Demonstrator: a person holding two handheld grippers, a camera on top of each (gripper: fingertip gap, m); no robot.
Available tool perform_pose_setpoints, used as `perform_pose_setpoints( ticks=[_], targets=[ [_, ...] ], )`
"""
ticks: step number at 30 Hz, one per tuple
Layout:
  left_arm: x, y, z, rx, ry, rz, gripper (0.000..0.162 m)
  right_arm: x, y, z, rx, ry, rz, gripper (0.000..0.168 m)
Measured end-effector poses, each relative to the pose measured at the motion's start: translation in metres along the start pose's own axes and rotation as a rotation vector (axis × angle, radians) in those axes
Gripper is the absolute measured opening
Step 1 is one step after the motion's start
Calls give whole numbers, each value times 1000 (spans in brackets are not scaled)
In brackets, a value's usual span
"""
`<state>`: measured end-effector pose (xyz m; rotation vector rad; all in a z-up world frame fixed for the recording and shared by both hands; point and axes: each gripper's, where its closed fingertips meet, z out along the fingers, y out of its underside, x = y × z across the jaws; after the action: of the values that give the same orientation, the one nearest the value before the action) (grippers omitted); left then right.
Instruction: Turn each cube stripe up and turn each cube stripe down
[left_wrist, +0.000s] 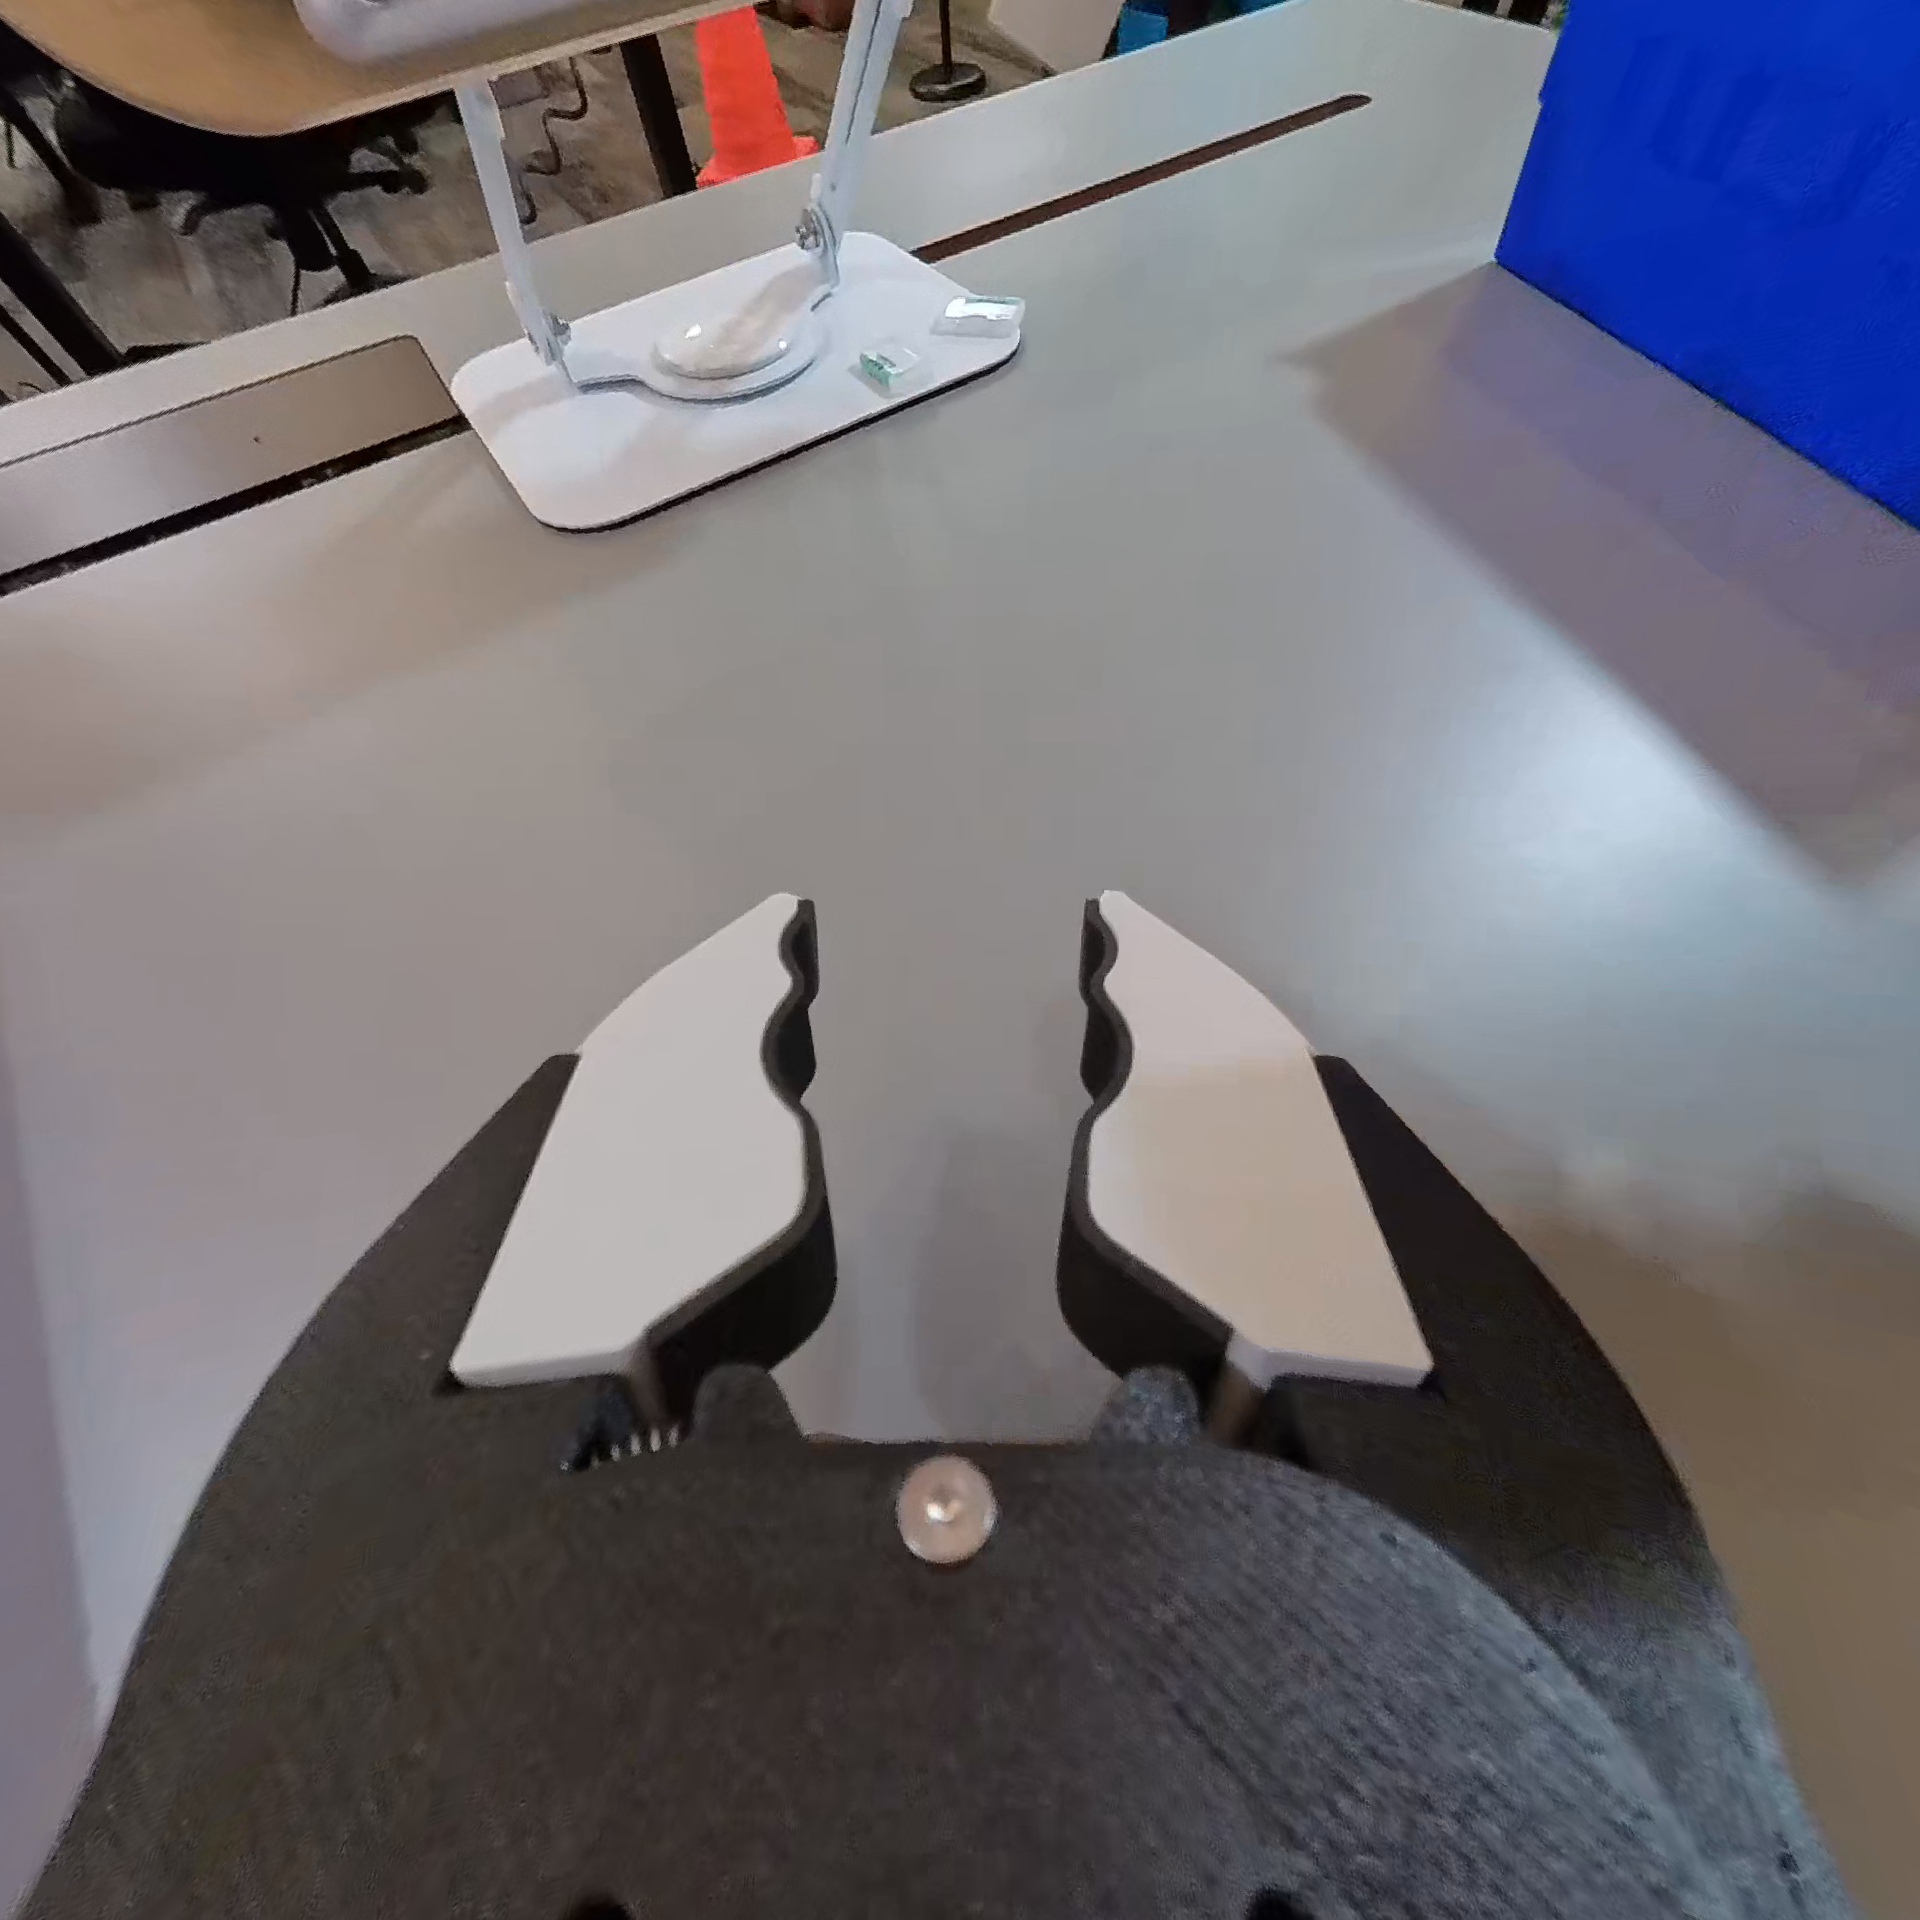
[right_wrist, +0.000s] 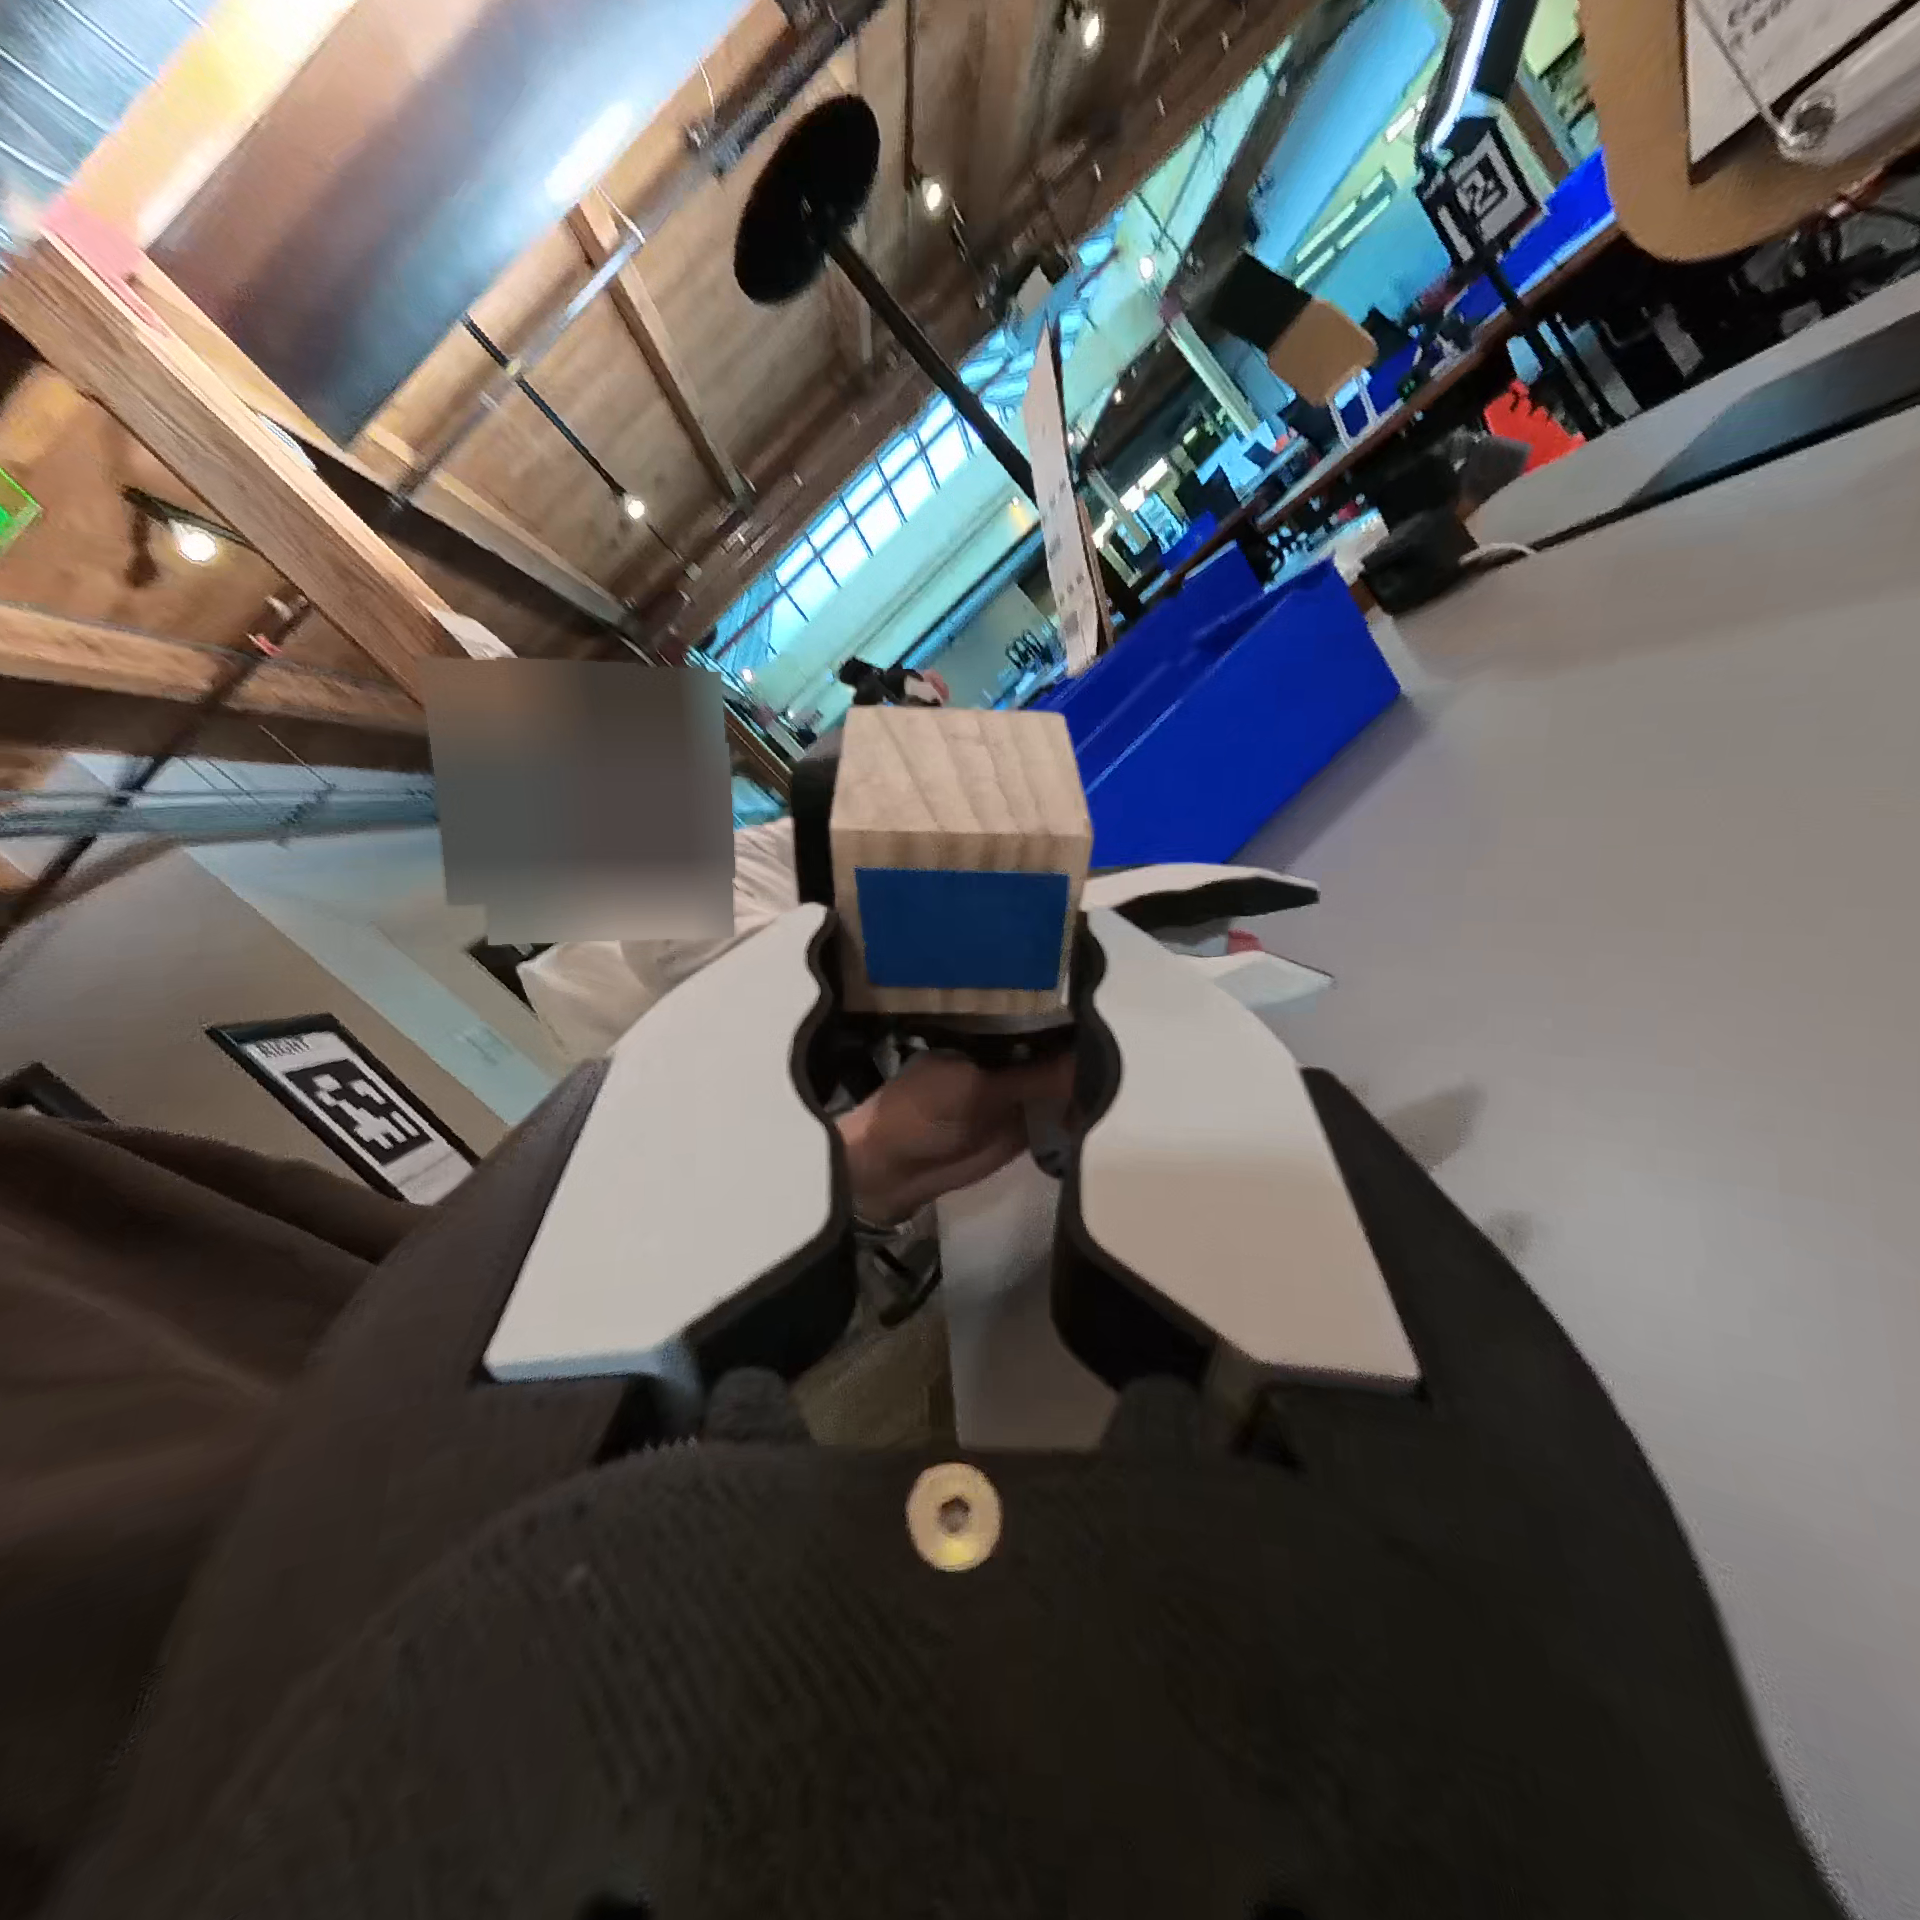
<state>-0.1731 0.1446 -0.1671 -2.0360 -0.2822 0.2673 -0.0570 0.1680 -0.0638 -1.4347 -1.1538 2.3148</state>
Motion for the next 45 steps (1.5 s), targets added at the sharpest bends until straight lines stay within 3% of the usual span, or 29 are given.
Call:
perform_pose_setpoints(
  ticks=[14, 24, 29, 34, 38, 42, 45],
  targets=[
    [27, -24, 36, 20, 98, -12, 52, -7, -22, -48, 126, 134, -117, 42],
    [41, -28, 49, 7, 130, 24, 56, -8, -27, -61, 151, 173, -135, 42],
    [38, -27, 45, 16, 126, 3, 56, -16, -71, -80, 213, 231, -199, 43],
    [35, -20, 37, 10, 140, -45, 56, 8, -157, -164, 303, 661, -385, 43],
    [26, -15, 28, 12, 116, -65, 56, 47, -193, -250, 288, 991, -418, 43],
    [16, -8, 16, 13, 77, -73, 56, 99, -171, -301, -67, 1258, -287, 43],
    [8, -2, 6, 11, 38, -70, 56, 121, -167, -329, -291, 1474, -333, 43]
  ],
)
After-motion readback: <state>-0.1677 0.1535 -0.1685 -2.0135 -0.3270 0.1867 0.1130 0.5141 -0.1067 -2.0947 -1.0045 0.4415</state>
